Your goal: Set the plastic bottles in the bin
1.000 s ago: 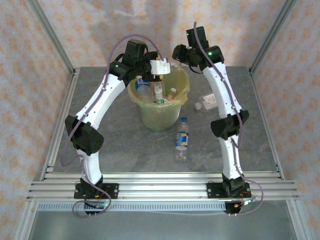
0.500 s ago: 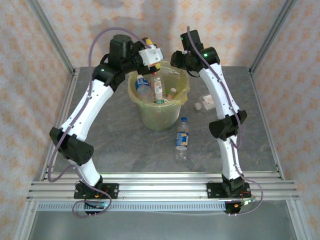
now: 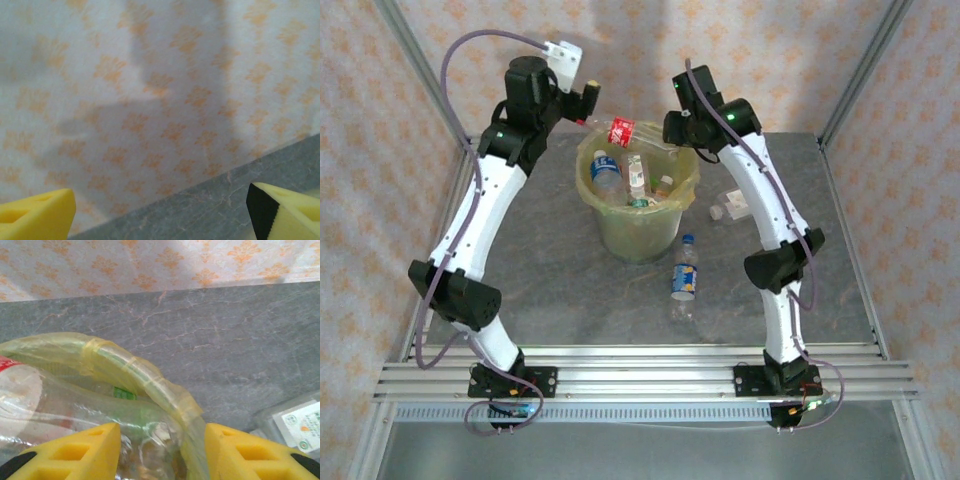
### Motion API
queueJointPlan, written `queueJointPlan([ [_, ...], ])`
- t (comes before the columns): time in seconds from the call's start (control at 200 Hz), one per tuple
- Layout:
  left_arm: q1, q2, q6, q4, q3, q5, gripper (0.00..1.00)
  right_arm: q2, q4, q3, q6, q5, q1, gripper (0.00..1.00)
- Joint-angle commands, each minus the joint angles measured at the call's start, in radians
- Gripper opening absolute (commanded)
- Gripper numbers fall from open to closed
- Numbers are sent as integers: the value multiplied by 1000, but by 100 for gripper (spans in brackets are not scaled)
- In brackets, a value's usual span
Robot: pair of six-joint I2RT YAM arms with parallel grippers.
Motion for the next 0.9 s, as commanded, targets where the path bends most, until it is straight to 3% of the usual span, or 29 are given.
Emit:
queueJointPlan([
  [0.0,8,89,-202,-109,133,-31,90,-51,-25,-38,-23,77,4,48],
  [0.155,21,288,-333,-368,431,-81,87,-69,-13,-67,-22,87,4,48],
  [0.24,30,334,-412,-455,501,-109,85,-67,-9,-71,-22,91,4,48],
  [0.545,33,223,-522,-353,246,-115,74,-42,-4,-51,-28,74,4,48],
  [0.896,33,184,-642,-231,100,81,55,-39,-13,-51,-37,84,3,48],
])
